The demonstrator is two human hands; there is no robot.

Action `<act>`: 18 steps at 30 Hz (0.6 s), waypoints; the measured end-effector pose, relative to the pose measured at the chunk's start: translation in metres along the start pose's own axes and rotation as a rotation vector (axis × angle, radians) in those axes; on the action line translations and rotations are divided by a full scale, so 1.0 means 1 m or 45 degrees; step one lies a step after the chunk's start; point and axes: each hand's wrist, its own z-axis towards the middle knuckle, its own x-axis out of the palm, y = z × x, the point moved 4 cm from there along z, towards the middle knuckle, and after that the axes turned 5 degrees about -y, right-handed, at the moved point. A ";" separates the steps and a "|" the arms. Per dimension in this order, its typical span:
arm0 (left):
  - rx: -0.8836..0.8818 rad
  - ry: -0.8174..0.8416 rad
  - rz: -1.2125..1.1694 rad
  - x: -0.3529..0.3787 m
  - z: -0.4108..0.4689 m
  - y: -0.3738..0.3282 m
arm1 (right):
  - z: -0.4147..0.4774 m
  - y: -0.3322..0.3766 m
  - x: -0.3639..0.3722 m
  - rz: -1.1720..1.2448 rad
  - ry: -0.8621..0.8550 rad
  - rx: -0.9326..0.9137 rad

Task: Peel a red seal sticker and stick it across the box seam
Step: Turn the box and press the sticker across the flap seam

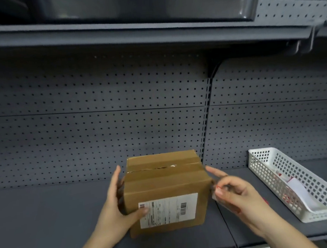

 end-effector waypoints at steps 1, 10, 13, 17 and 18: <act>0.002 0.022 0.010 -0.001 0.000 -0.003 | 0.002 0.004 -0.001 -0.038 -0.026 -0.010; 0.425 0.032 0.046 0.008 0.018 -0.122 | 0.043 0.090 0.052 -0.370 0.380 -0.325; 0.331 0.300 0.072 0.036 0.029 -0.143 | 0.053 0.087 0.081 -0.521 0.519 -0.323; 0.316 0.168 0.352 0.044 0.045 -0.140 | 0.062 0.076 0.092 -0.678 0.460 -0.353; 0.314 0.117 0.379 0.043 0.050 -0.137 | 0.064 0.074 0.092 -0.720 0.437 -0.364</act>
